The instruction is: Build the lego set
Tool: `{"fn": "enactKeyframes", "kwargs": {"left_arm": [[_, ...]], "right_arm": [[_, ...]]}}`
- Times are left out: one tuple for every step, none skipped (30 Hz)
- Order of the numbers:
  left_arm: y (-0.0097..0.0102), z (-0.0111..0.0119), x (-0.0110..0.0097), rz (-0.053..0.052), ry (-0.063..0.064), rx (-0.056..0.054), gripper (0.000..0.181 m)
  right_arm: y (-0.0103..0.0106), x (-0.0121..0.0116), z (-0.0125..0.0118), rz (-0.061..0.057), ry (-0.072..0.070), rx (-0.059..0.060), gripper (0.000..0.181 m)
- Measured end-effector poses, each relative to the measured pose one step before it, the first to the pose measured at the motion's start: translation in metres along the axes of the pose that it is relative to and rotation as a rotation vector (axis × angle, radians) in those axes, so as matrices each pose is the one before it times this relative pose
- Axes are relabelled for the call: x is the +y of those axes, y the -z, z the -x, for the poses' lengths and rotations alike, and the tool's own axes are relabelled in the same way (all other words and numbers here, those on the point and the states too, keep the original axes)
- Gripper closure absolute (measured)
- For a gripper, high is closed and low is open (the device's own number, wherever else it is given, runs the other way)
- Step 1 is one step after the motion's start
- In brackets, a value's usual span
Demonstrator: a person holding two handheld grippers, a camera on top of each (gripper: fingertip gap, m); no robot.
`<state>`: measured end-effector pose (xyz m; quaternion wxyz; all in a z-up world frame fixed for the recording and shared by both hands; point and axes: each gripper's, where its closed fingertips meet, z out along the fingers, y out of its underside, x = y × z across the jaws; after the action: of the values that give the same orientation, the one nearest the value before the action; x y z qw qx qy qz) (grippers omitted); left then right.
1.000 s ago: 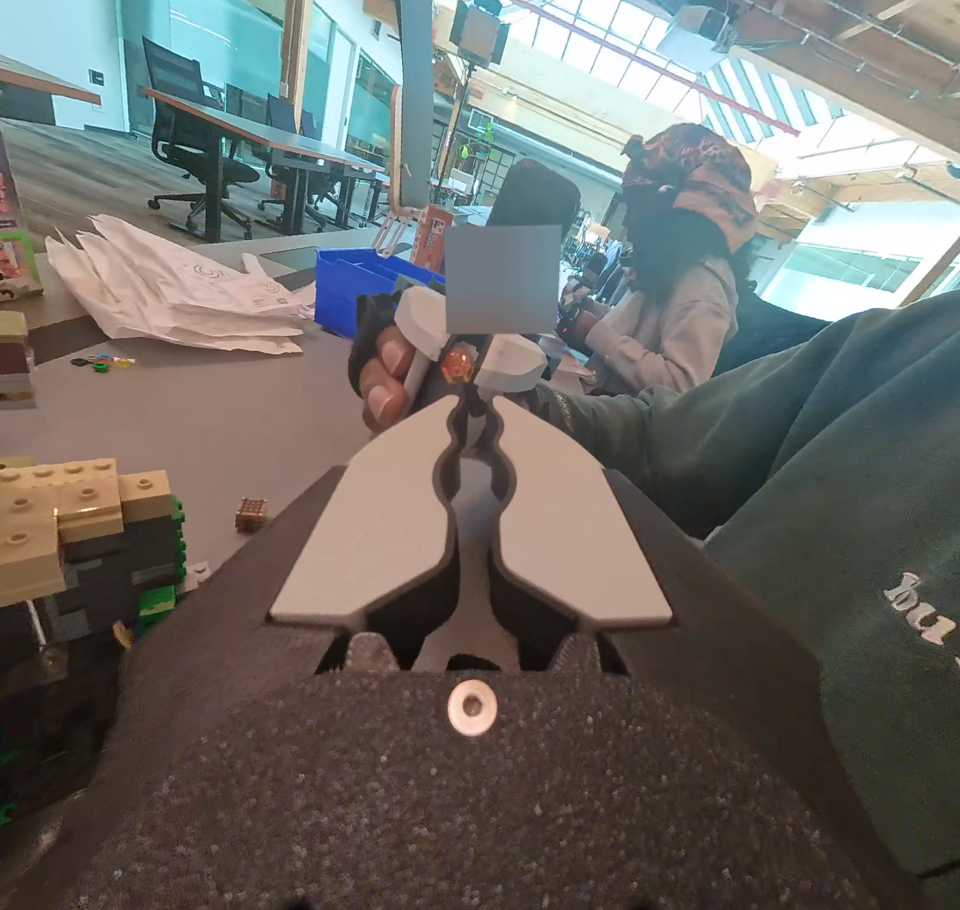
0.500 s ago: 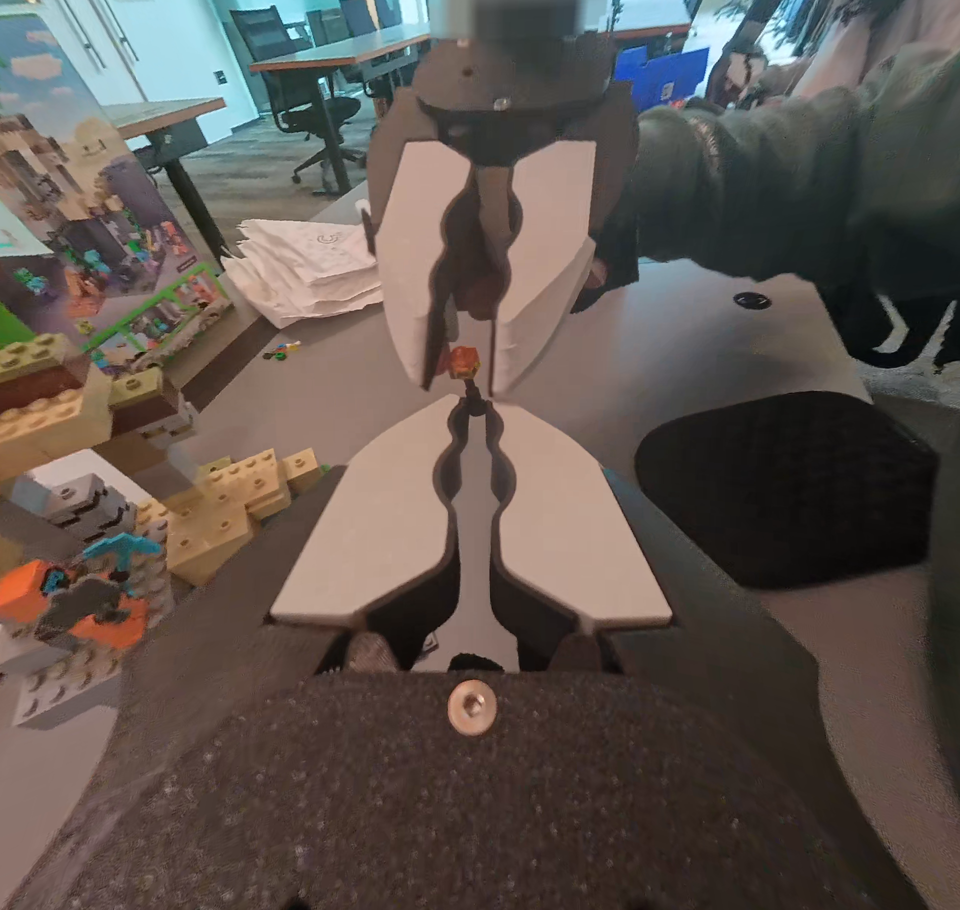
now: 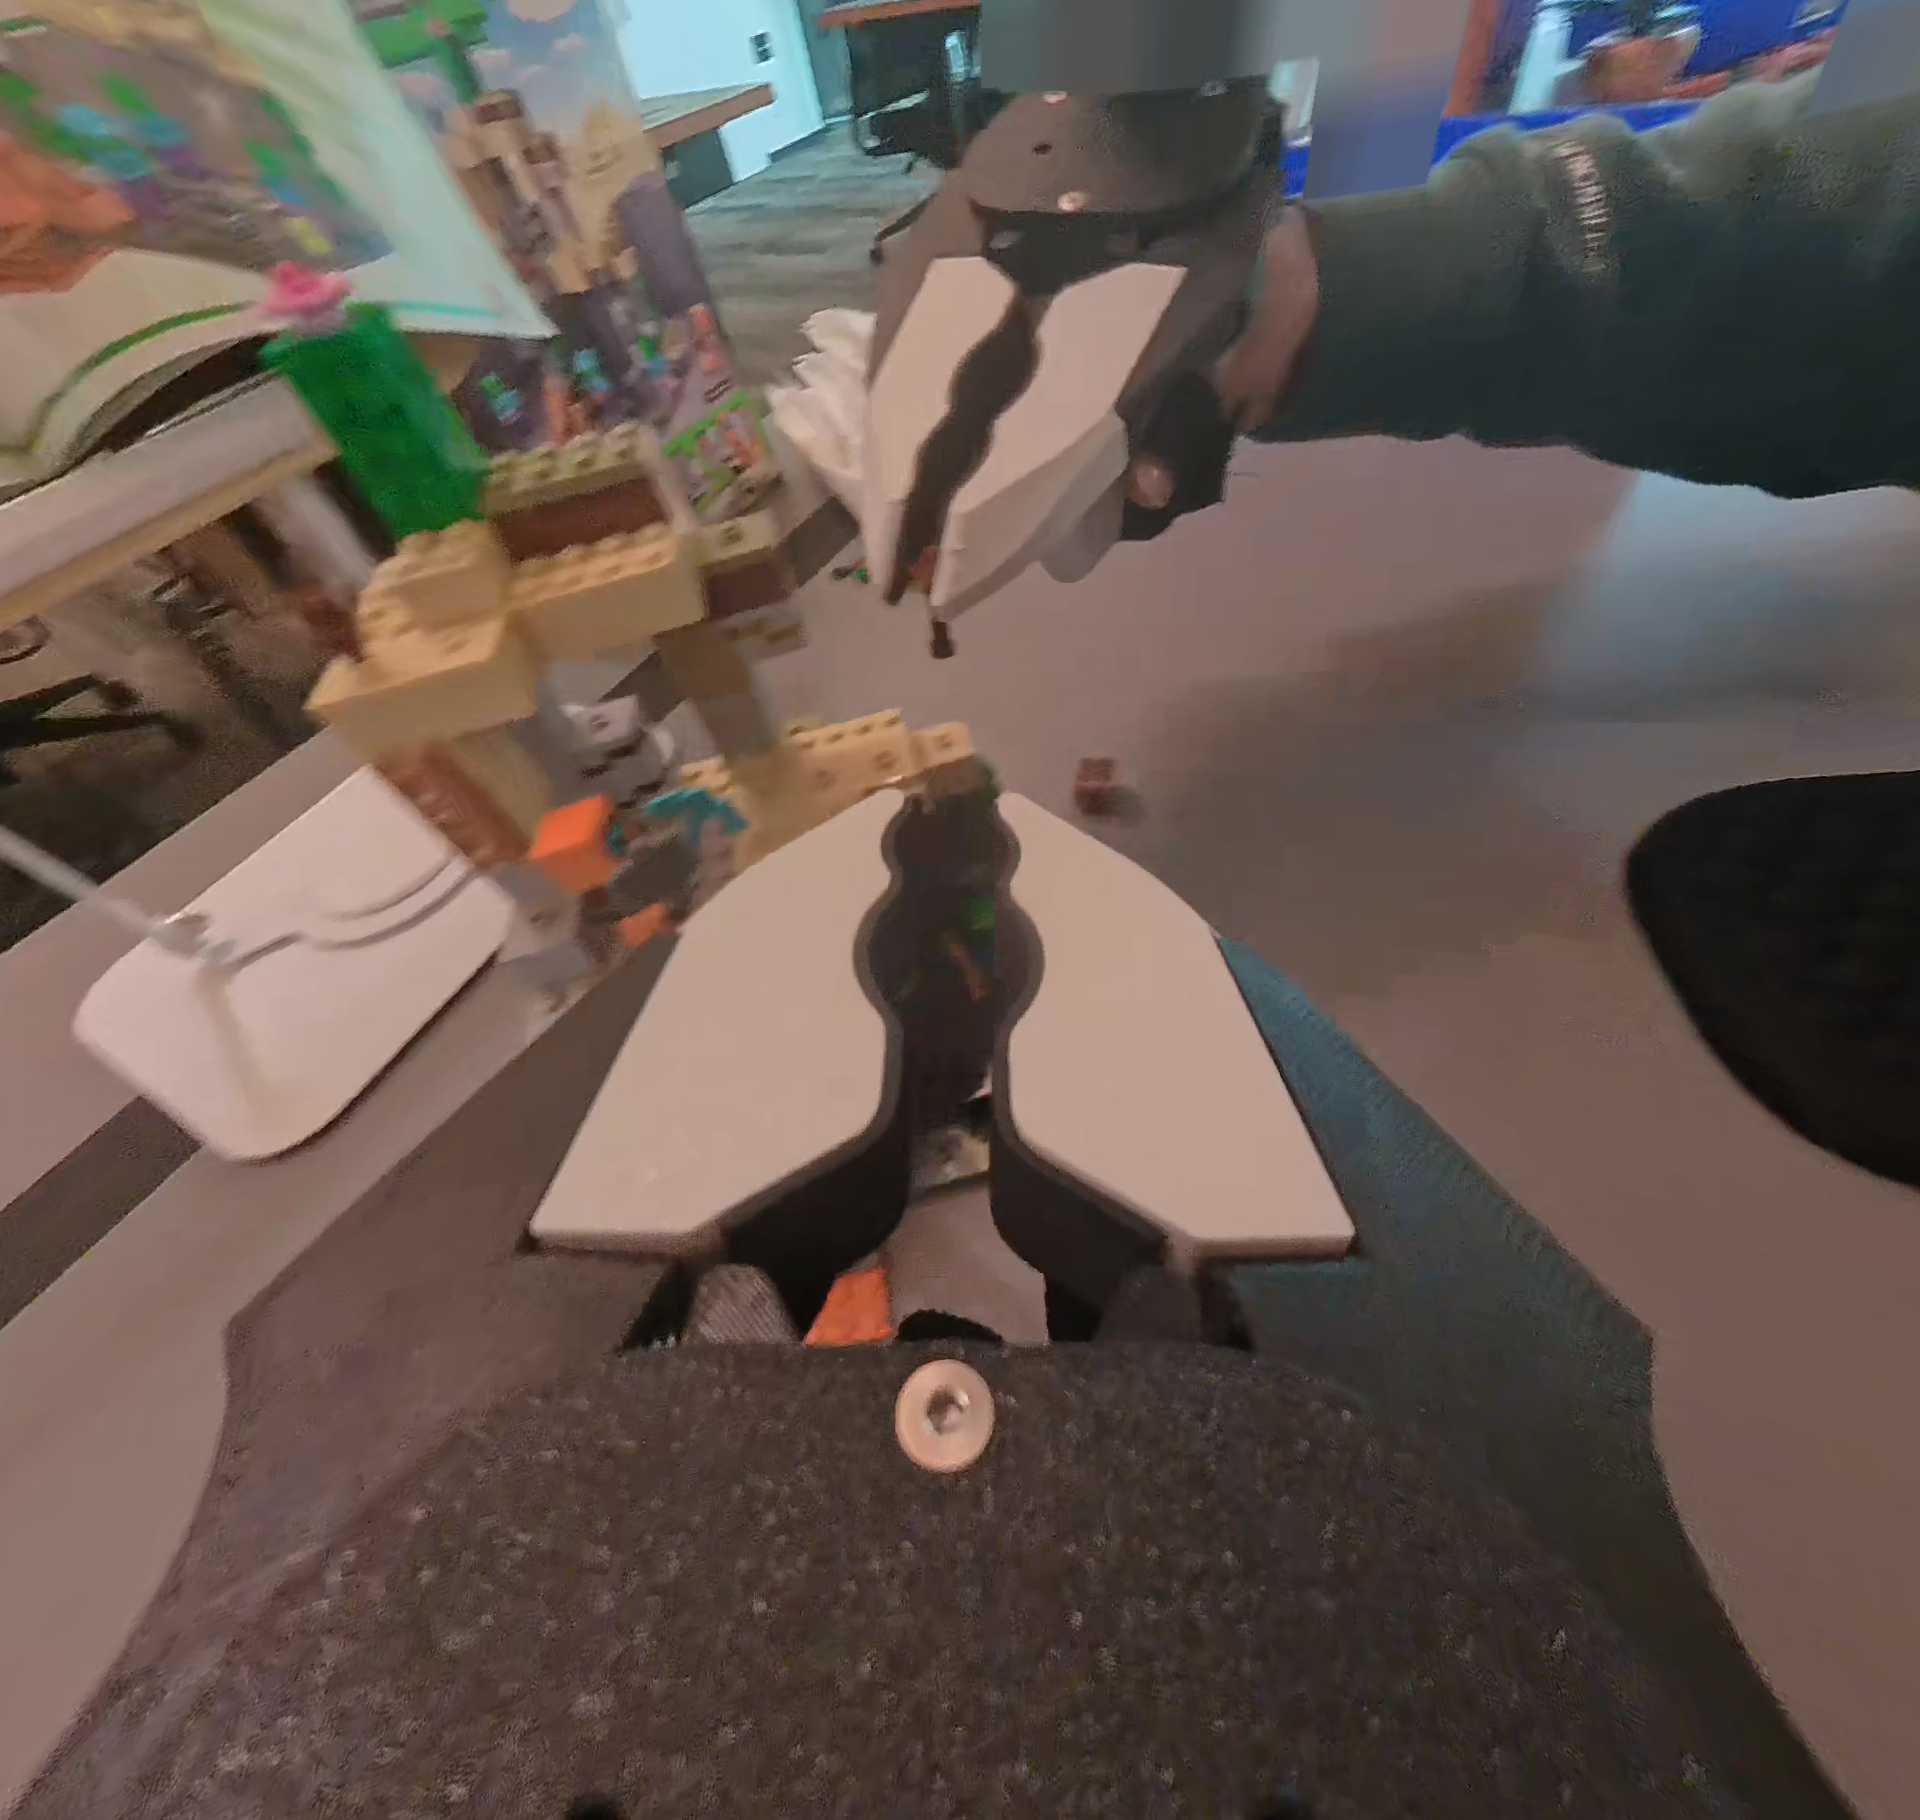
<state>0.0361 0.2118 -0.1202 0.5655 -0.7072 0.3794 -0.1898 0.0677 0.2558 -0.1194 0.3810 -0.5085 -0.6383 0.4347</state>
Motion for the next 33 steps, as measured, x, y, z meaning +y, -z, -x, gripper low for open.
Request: {"fn": "enactKeyframes", "kwargs": {"left_arm": [[0.00194,0.00842,0.00412,0.0098,0.0021,-0.0304,0.171],[0.00174,0.00741,0.00359,0.0056,0.0063,-0.0235,0.172],[0.00125,0.00664,0.00265,0.0006,0.0115,-0.018,0.172],[0.00081,0.00611,0.00231,0.0001,0.0143,-0.0154,0.173],[0.00033,0.00491,0.0024,0.0034,0.0105,-0.0126,0.173],[0.00012,0.00377,0.0024,0.0044,0.0035,-0.0109,0.173],[0.00012,0.00345,0.00205,0.0027,-0.0003,-0.0144,0.173],[-0.00017,0.0025,0.00191,0.0023,-0.0012,-0.0122,0.173],[-0.00039,0.0015,0.00183,0.0034,0.0003,-0.0071,0.173],[-0.00047,0.00098,0.00139,0.002,0.0006,-0.0057,0.173],[-0.0005,0.0009,0.00104,0.0008,0.0007,-0.005,0.172],[-0.00062,0.00051,0.00093,0.0021,0.001,-0.002,0.172],[-0.00076,0.00003,0.00103,0.0037,0.0014,0.0001,0.172],[-0.00075,0.00033,0.00083,0.0026,0.0013,-0.0013,0.172],[-0.00075,0.00048,0.00099,0.0023,0.0014,-0.0033,0.172],[-0.00076,0.00003,0.00099,0.0028,0.001,-0.0013,0.172],[-0.00079,0.00013,0.00121,0.0038,0.0006,-0.0015,0.172],[-0.00066,0.00031,0.00101,0.0018,-0.0008,-0.003,0.172],[-0.00052,0.00004,0.00077,0.001,-0.0002,-0.0009,0.172],[-0.00052,0.00054,0.00077,0.0025,0.0014,-0.0034,0.172],[-0.00049,0.00044,0.00054,0.001,0.0017,-0.0014,0.171],[-0.00042,-0.00002,0.00054,0.0009,0.002,0.0014,0.171],[-0.00049,0.0002,0.00071,0.002,0.0011,-0.0011,0.171],[-0.00032,0.00039,0.00067,0.002,-0.0001,-0.0016,0.171],[-0.00031,0.00011,0.00057,0.0012,0.0,0.0,0.171],[-0.00028,0.00032,0.00046,0.0007,0.0014,-0.0006,0.171],[-0.00016,0.00011,0.0004,0.0008,0.0019,0.0004,0.171],[-0.00007,-0.00013,0.00028,0.0005,0.0015,0.0021,0.171],[-0.00001,0.00011,0.00012,-0.0001,0.0011,0.0001,0.172],[0.00012,0.00042,0.00011,-0.0005,-0.001,-0.002,0.172],[-0.00009,0.00022,0.0002,0.0,-0.0011,-0.0002,0.172],[-0.00014,0.00022,0.00021,-0.0001,0.0023,0.0,0.172],[-0.00032,-0.00005,0.0003,0.0004,0.0025,0.0011,0.172]], "right_arm": [[-0.00202,0.00471,-0.00211,0.003,-0.0057,-0.0004,0.174],[-0.00173,0.00415,-0.00118,0.0034,-0.004,0.0006,0.174],[-0.00165,0.00409,-0.00051,0.0047,-0.0057,-0.0007,0.173],[-0.00131,0.00358,0.00002,0.0041,-0.0055,-0.0025,0.174],[-0.00109,0.00313,0.00012,0.0031,-0.0051,-0.0027,0.174],[-0.00074,0.00242,0.00012,0.0012,-0.0051,-0.0024,0.174],[-0.00044,0.00189,-0.00055,-0.0009,-0.0046,0.0012,0.174],[-0.00021,0.00148,-0.00082,-0.0005,-0.0041,0.0014,0.174],[-0.00014,0.00038,-0.00017,-0.0052,-0.0055,-0.0026,0.174],[-0.00017,0.00025,-0.00032,-0.0011,-0.0038,-0.0016,0.174],[-0.00021,0.00008,-0.00037,0.0036,0.0017,0.0003,0.173],[-0.0002,0.00016,-0.00012,0.0074,0.0055,-0.0004,0.173],[-0.00021,0.0001,0.00015,0.0091,0.0061,-0.0016,0.173],[-0.00035,-0.00018,0.00035,0.0081,0.0049,-0.0019,0.173],[-0.00071,0.00008,0.00024,0.0068,0.004,-0.0007,0.173],[-0.00053,0.00005,-0.00009,0.007,0.003,0.001,0.173],[-0.00017,0.00012,-0.00006,0.0107,0.0031,-0.0003,0.173],[-0.00009,0.00025,-0.00006,0.0118,0.0034,0.0003,0.173],[-0.0003,0.00027,-0.00012,0.012,0.0025,0.0016,0.173],[-0.00042,0.00022,0.00009,0.0135,0.0031,0.0,0.173],[-0.00026,0.00022,0.00007,0.0142,0.0069,-0.0004,0.173],[-0.00043,0.00002,0.00038,0.0121,0.0044,-0.0015,0.173],[-0.00119,-0.00016,0.00109,0.0075,0.0057,-0.0039,0.173],[-0.00131,-0.00017,0.00077,0.0075,0.0099,-0.0001,0.173],[-0.00112,-0.00011,0.00054,0.0098,0.009,0.0011,0.173],[-0.00023,-0.00001,0.00002,0.0082,0.007,0.0023,0.173],[0.00019,0.00024,-0.00004,-0.0011,0.0003,0.0001,0.173],[0.00041,0.0001,0.00005,-0.0092,-0.0048,-0.0011,0.173],[0.00018,0.00005,0.00012,-0.0103,-0.003,0.0005,0.173],[-0.00004,-0.00003,0.00009,-0.0085,-0.0021,0.0017,0.173],[-0.00003,-0.0001,-0.00005,-0.0071,-0.0042,0.0003,0.173],[-0.00001,-0.00007,0.00002,-0.0068,-0.0036,-0.0006,0.173],[0.00026,0.00014,-0.00006,-0.006,-0.0038,-0.001,0.173]]}}
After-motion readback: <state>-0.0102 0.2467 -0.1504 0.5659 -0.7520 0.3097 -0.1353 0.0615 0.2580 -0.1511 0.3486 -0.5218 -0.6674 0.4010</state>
